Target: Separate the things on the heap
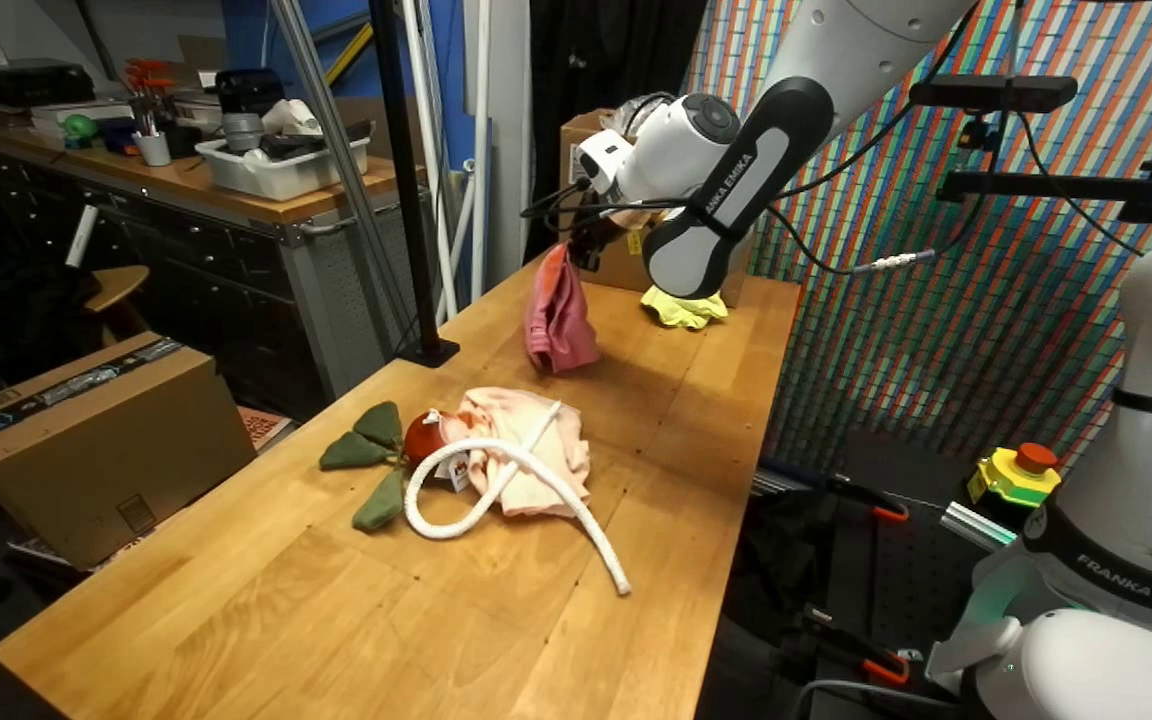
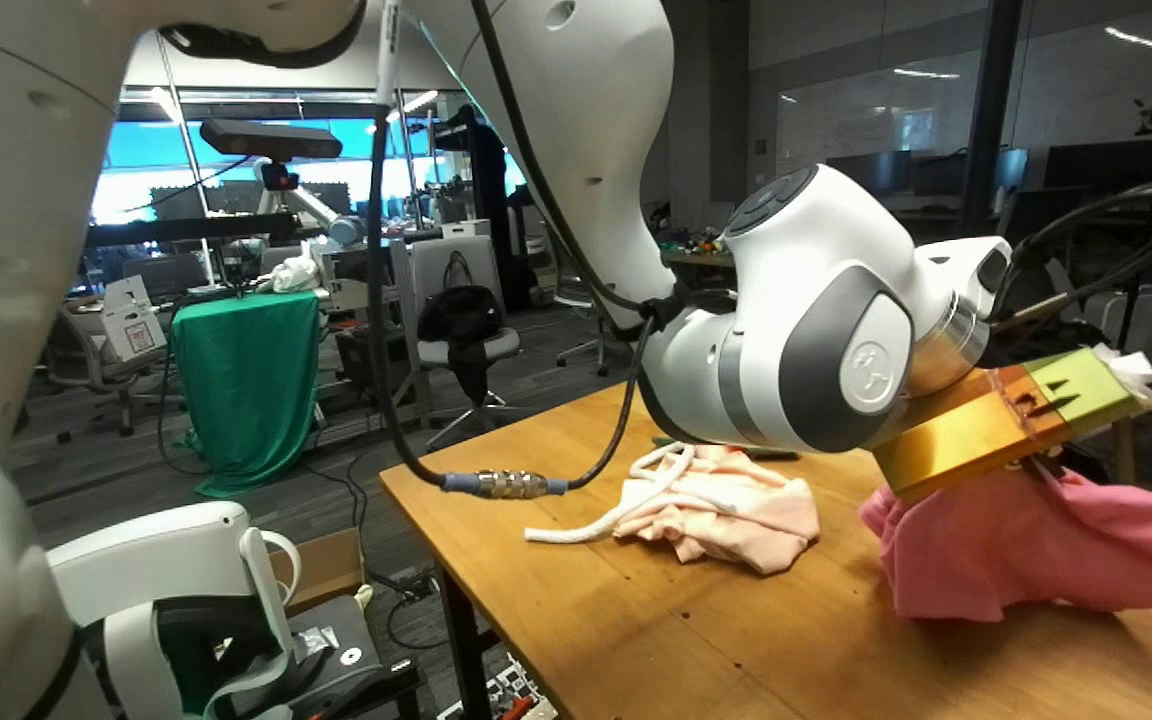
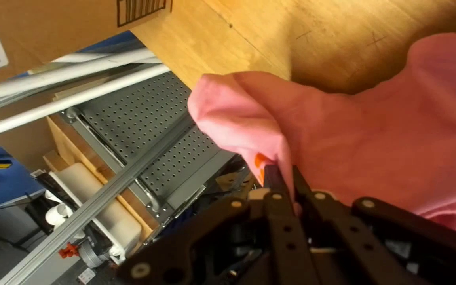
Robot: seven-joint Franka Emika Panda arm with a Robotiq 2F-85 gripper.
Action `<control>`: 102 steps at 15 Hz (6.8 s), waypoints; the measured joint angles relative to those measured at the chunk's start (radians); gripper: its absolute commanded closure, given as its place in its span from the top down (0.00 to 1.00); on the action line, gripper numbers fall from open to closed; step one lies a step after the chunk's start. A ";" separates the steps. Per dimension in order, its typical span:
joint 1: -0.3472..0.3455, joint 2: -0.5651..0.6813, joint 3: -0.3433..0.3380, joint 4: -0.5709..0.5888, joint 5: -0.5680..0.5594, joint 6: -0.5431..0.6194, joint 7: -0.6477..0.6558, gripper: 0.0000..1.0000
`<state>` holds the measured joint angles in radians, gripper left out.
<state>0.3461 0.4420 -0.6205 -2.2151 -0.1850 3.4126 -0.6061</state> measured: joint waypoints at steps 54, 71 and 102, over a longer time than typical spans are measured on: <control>0.234 -0.543 -0.005 -0.230 0.268 -1.167 -0.092 1.00; -0.220 -0.472 0.545 -0.320 0.611 -0.945 -0.120 1.00; -0.207 -0.333 0.766 -0.198 0.322 -0.853 0.525 1.00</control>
<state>0.1389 0.1090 0.1451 -2.4126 0.1367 2.5598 -0.0814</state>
